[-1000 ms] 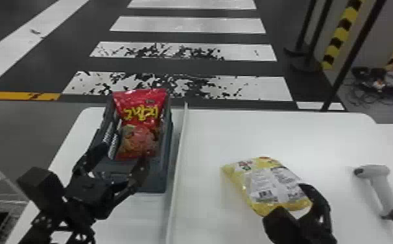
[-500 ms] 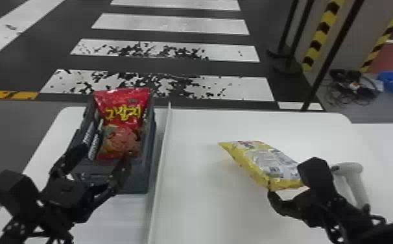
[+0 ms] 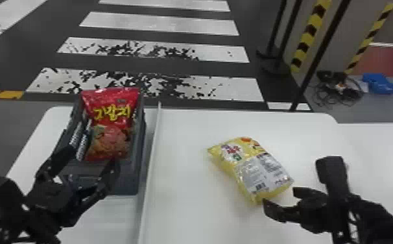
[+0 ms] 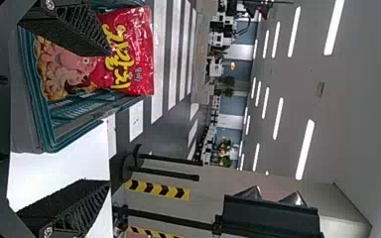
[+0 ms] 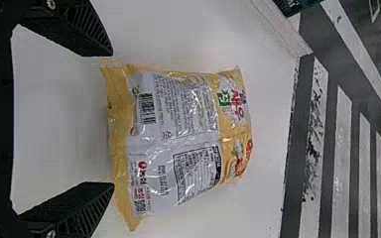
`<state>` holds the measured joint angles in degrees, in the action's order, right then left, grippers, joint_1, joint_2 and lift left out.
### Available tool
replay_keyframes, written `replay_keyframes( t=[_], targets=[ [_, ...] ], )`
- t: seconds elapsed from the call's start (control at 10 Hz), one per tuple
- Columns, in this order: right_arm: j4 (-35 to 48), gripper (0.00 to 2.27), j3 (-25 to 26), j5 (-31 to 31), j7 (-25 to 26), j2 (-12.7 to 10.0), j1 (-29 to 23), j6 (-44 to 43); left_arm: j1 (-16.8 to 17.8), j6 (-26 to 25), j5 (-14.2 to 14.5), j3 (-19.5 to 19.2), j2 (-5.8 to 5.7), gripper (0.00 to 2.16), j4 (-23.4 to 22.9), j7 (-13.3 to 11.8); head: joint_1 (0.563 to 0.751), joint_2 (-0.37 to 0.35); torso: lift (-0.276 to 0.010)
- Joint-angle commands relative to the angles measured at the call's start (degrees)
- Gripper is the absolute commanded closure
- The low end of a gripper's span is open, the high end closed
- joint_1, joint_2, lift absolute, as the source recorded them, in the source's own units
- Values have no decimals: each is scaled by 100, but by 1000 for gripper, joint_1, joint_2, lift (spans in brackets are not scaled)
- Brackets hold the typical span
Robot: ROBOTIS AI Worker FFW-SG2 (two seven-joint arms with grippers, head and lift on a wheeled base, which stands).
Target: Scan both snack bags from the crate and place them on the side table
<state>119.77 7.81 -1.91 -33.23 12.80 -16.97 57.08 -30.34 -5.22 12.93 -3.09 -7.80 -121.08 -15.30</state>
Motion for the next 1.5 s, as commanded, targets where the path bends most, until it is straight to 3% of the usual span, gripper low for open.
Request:
replay_keyframes(
  t=[0.0,0.1,0.2,0.6,0.8,1.1,1.2,1.3,1.4],
  targets=[
    [99,53,450,877,-131,-32,53,124,-25,-2,8,-7,-2,76,-12,0,695,-81,-95],
    [126,60,810,1659,-237,-76,89,36,-42,-2,8,-7,-2,76,-21,0,695,-79,-95],
    [126,76,977,2046,-272,-129,97,-298,-51,-2,17,-7,-2,76,-38,0,695,-69,-95],
    [-129,83,1170,3048,-272,-243,220,-1001,-42,34,26,-7,-2,76,-56,0,695,-54,-95],
    [-323,83,986,2951,-78,-304,317,-1441,-25,16,-1,2,-2,76,-65,150,695,-47,-95],
    [-780,97,353,2309,1187,-375,414,-2583,-25,-37,-1,-7,-2,76,-56,238,695,-51,-95],
    [-903,235,265,2230,1389,-401,458,-2654,-33,-54,-9,-7,7,76,-65,238,695,-54,-95],
    [-947,599,212,2125,1381,-392,475,-2742,-42,-54,-18,-7,15,76,-65,238,695,-56,-95],
    [-947,1126,177,2081,1381,-392,484,-2742,-51,-54,-18,-16,15,76,-73,238,695,-52,-95]
  ],
)
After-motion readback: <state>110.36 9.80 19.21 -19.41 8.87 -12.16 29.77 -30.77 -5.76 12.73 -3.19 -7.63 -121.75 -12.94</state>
